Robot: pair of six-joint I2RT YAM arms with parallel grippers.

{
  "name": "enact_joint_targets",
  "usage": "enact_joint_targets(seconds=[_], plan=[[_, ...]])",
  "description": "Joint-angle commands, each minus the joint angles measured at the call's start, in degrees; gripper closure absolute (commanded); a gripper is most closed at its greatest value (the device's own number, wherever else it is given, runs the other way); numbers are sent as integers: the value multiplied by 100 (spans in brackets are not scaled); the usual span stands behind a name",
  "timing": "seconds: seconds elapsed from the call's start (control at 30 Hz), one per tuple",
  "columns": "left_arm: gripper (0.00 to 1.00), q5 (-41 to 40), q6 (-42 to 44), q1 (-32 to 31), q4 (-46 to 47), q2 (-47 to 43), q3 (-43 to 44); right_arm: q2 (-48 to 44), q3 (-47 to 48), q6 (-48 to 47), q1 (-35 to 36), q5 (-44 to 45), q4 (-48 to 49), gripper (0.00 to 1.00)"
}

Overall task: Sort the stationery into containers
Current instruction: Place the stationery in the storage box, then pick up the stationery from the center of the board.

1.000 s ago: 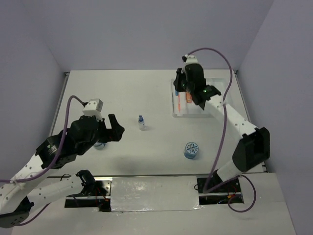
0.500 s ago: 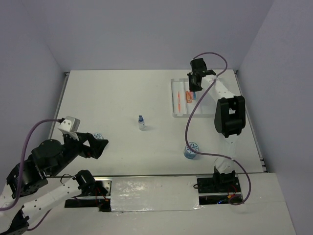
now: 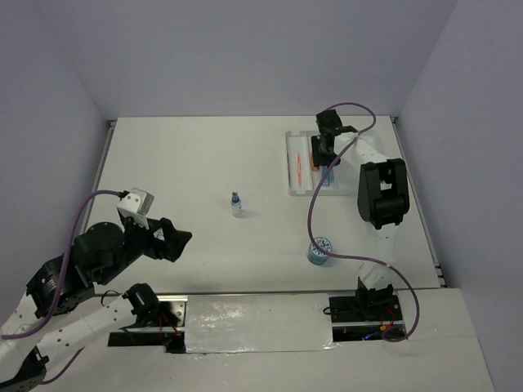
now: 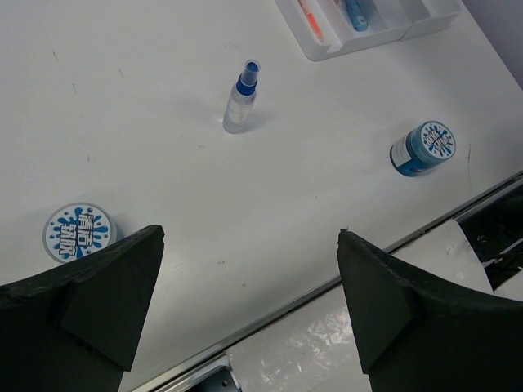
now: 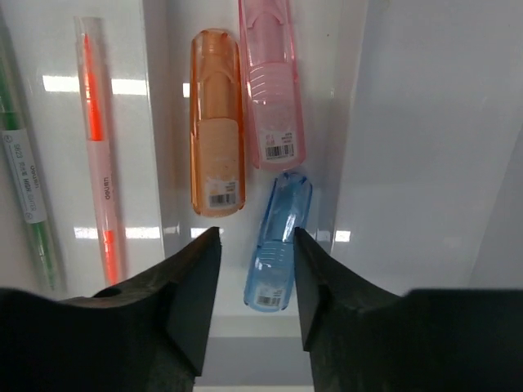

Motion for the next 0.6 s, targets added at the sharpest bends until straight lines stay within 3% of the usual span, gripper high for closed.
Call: enact_joint_targets(seconds=[0.0, 0.13, 0.27, 0.37, 0.4, 0.57], plan=[[1, -6, 59, -23, 294, -33, 2, -527, 106, 138, 24, -71, -61, 50], [1, -147, -37, -23, 329, -139, -76, -1151, 45, 271, 120, -212, -17, 46], [1, -847, -300, -5, 259, -262, -112, -2256, -532, 376, 515, -641, 323, 45], [1, -1464, -757, 4, 84, -341, -95, -3143, -1654, 420, 1121, -1660, 1383, 30], [1, -1857, -1002, 4, 22, -402, -112, -3313, -1921, 420, 1610, -1767, 1667, 30], [1, -2037, -1066, 83, 171, -465, -279, -3561, -2784, 543, 2976, -1269, 3040, 25]])
